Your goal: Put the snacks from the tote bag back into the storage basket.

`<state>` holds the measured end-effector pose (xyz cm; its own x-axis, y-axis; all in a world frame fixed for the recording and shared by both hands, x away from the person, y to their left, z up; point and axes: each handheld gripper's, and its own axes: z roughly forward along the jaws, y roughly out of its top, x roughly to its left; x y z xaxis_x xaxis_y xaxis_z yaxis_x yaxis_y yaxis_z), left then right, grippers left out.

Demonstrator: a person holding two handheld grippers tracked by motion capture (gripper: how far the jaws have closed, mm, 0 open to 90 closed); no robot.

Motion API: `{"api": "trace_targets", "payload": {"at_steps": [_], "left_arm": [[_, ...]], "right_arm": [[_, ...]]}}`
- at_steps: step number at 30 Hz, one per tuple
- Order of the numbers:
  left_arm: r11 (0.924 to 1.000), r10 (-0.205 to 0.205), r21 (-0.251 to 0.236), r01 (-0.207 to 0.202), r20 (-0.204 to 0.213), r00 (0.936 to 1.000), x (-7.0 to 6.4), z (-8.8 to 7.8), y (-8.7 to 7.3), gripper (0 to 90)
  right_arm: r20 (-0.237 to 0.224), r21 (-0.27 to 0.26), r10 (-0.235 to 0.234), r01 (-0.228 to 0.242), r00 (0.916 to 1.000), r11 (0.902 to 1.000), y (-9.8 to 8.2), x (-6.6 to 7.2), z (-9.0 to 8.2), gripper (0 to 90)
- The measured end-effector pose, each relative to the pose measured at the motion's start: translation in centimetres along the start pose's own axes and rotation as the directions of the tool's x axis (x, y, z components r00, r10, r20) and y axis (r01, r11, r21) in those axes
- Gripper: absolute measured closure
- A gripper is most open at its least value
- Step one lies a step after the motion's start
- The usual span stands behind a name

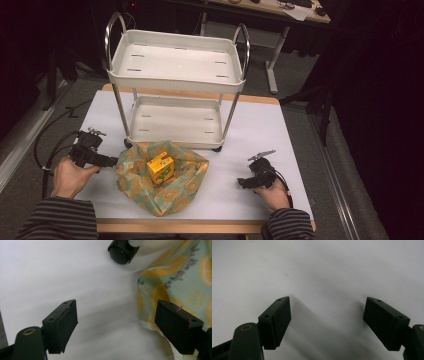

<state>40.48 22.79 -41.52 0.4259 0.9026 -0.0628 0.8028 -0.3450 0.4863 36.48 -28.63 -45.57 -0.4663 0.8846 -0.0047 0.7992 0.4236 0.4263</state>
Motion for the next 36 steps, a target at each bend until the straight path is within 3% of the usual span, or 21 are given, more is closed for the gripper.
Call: {"api": "trace_targets", "payload": {"at_steps": [4, 7, 9, 15, 19, 23, 25, 36], "left_arm": [[0.9989, -0.001, -0.047, 0.002, 0.028, 0.9996, -0.1, -0.8, 0.1, 20.0], [0.9973, 0.024, -0.070, -0.023, 0.023, 0.9994, -0.5, -1.1, 0.2, 20.5], [0.9944, 0.046, -0.097, -0.042, 0.032, 0.9984, -0.9, -1.5, 0.3, 21.0], [0.9926, 0.056, -0.110, -0.052, 0.039, 0.9977, -1.2, -1.7, 0.5, 20.9], [0.9882, 0.060, -0.144, -0.052, 0.051, 0.9969, -1.4, -2.1, 0.8, 21.2], [0.9832, 0.087, -0.168, -0.071, 0.091, 0.9921, -1.9, -2.5, 0.9, 22.3], [0.9811, 0.094, -0.182, -0.067, 0.145, 0.9850, -2.2, -2.7, 1.0, 22.3], [0.9769, 0.111, -0.197, -0.083, 0.135, 0.9846, -3.0, -3.3, 1.6, 22.3]], "right_arm": [[0.020, -0.023, 0.015, -0.015, 0.9997, 0.9996, 0.0, -0.2, -0.5, 28.1], [0.030, -0.045, 0.037, -0.036, 0.9988, 0.9983, -0.1, -0.5, -1.0, 30.0], [0.029, -0.033, 0.036, -0.035, 0.9989, 0.9988, -0.2, -0.4, -1.0, 30.2], [0.031, -0.025, 0.034, -0.033, 0.9990, 0.9991, -0.3, -0.2, -0.9, 30.1], [0.036, -0.039, 0.051, -0.050, 0.9980, 0.9980, -0.5, -0.4, -1.2, 30.6], [0.042, -0.040, 0.046, -0.044, 0.9981, 0.9982, -0.6, -0.3, -1.3, 30.9], [0.039, -0.040, 0.052, -0.050, 0.9979, 0.9979, -0.7, -0.3, -1.3, 30.9], [0.047, -0.036, 0.064, -0.062, 0.9969, 0.9974, -1.1, -0.5, -1.4, 30.9]]}}
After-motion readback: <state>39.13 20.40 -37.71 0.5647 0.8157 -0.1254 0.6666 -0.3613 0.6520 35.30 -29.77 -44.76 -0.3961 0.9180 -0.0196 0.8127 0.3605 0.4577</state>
